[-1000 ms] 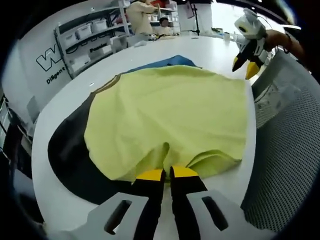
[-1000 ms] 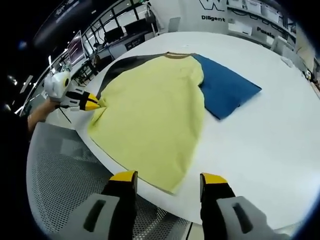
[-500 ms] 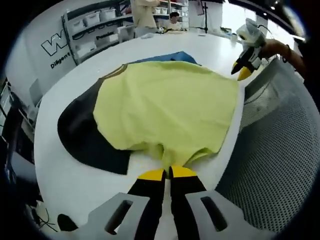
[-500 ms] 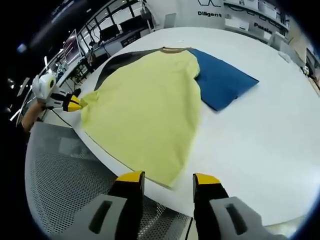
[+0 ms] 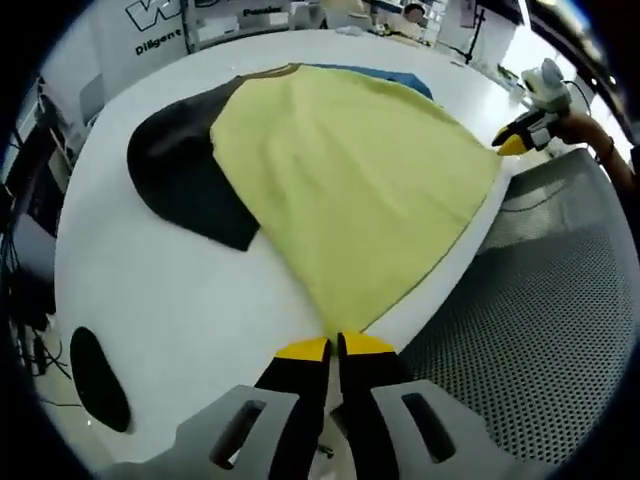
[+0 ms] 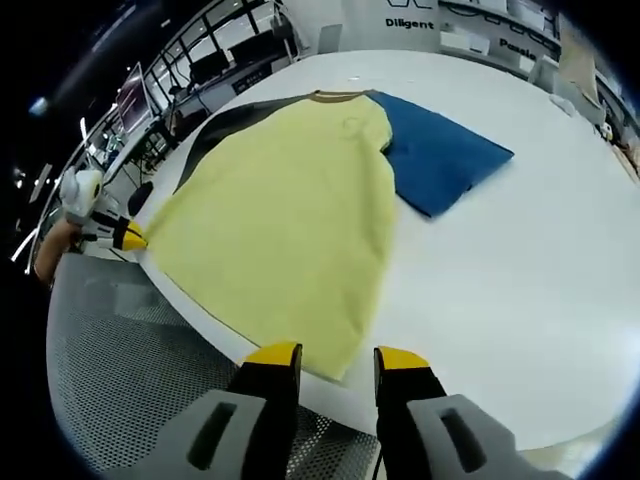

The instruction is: Fold the garment on the visible template until the final outline fits inside the template.

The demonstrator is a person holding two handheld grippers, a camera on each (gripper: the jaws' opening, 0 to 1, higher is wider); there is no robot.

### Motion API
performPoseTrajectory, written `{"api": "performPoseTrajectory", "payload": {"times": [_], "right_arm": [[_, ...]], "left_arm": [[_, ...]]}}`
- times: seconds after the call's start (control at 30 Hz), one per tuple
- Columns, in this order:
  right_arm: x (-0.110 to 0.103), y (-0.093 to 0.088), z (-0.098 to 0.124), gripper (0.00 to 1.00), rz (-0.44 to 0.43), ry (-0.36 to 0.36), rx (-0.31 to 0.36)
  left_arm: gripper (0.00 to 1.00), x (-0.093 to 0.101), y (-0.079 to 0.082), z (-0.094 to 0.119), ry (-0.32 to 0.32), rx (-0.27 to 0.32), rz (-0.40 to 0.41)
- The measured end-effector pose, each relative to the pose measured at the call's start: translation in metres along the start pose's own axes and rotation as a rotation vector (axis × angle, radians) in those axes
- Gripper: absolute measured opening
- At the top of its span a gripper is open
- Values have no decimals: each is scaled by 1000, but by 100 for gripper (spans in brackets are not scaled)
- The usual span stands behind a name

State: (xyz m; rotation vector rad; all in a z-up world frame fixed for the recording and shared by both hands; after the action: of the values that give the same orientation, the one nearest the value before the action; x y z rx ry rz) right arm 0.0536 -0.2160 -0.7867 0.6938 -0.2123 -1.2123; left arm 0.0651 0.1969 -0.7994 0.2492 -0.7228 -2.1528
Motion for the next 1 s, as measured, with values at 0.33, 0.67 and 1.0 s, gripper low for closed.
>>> {"api": "performPoseTrajectory", "payload": {"times": [0.33,0.67,1.0], "right_arm": [[4,12,2,34,-81,-13,102],[21,49,8,54,-110,-45,228],[43,93,3,58,-118,-57,321]], "left_arm": [[23,-4,1,7,32,27,-1],[49,-27,22,22,110,119,72],[60,-61,48,15,215,198,140]]}}
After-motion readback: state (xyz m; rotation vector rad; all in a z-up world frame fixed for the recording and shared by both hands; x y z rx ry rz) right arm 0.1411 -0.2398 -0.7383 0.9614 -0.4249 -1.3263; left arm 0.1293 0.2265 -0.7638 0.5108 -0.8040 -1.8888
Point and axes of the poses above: the point that each gripper's makers call its tool centre point, and the gripper's own axes: z roughly backward along the fingers, x roughly to its right, y roughly out of its top, the point moved 8 cm from there along z, roughly backward along the fingers, and after that the axes turned 9 degrees about x, right-handed, at the moved point
